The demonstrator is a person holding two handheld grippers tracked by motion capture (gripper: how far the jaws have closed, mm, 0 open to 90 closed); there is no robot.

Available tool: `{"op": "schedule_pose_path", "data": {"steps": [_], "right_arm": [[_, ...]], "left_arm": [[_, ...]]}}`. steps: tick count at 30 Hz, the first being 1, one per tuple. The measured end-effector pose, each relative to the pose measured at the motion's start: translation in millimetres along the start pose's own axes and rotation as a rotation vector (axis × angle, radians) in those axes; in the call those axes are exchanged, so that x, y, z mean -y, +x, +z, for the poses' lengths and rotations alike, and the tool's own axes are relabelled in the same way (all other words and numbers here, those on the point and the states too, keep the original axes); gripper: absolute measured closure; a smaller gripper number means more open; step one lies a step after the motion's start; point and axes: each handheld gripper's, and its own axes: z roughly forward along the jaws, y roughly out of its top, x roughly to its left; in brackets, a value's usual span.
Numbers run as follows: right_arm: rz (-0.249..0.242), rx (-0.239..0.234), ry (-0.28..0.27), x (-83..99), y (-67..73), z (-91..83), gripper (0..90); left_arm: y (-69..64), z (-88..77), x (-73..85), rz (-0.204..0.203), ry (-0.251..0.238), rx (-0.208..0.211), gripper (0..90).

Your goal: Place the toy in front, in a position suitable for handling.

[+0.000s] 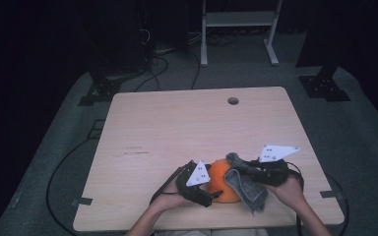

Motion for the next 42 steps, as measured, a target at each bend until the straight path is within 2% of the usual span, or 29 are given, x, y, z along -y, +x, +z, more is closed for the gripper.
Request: {"op": "schedule_pose_path", "data": {"steps": [4,7,11,13,15,17,19,21,27,31,33,36,38,40,42], "right_arm": [[0.067,0.021,0.009,19.1,-13.8,-8.6,75.8],[0.065,0.022,0.014,21.2,-12.0,-10.2,75.8],[0.008,0.004,-0.013,4.6,2.1,-9.0,75.8],[-0.032,-0.035,-0.025,-7.3,14.3,-1.9,75.8],[-0.086,-0.047,-0.008,-17.2,25.7,9.1,75.7],[-0.112,-0.046,0.015,-20.6,29.7,17.7,75.8],[-0.096,-0.048,0.017,-18.0,25.2,21.2,75.8],[-0.106,-0.017,0.022,-12.5,20.7,18.6,75.9],[-0.018,0.024,0.019,7.9,1.2,0.1,75.8],[0.035,0.023,0.019,22.5,-5.2,-5.2,75.8],[0.033,0.029,0.02,25.3,-1.4,-4.4,75.9],[0.026,0.032,0.019,26.2,1.2,-5.2,75.9],[0.017,0.03,0.022,25.6,3.0,-5.5,75.9],[0.004,0.025,0.023,24.9,5.4,-5.5,75.9],[-0.005,0.029,0.028,25.0,7.3,-6.1,75.9]], "left_arm": [[1.0,1.3,2.9,0.006,0.018,0.006,13.5],[1.7,1.7,4.8,0.016,0.027,0.006,13.7],[1.5,1.7,5.2,0.017,0.031,0.005,13.8],[0.9,2.1,5.3,0.018,0.03,0.005,13.8],[1.7,1.8,7.1,0.02,0.042,0.006,13.8],[3.4,0.4,11.5,0.011,0.045,0.01,14.2],[4.2,-0.8,15.1,0.007,0.04,0.014,14.3],[4.0,-0.5,16.1,0.003,0.036,0.016,14.4],[4.7,-0.4,16.0,0.002,0.041,0.02,14.5],[9.1,-1.8,13.8,-0.005,0.043,0.051,14.4],[13.1,-4.9,8.9,-0.026,0.035,0.081,13.9],[17.5,-8.7,1.9,-0.073,-0.015,0.112,12.7],[19.8,-8.8,-4.5,-0.086,-0.046,0.105,12.7],[21.2,-4.4,-9.2,-0.08,-0.031,0.088,9.5],[22.0,4.9,-11.7,-0.081,0.021,0.084,4.3]]}}
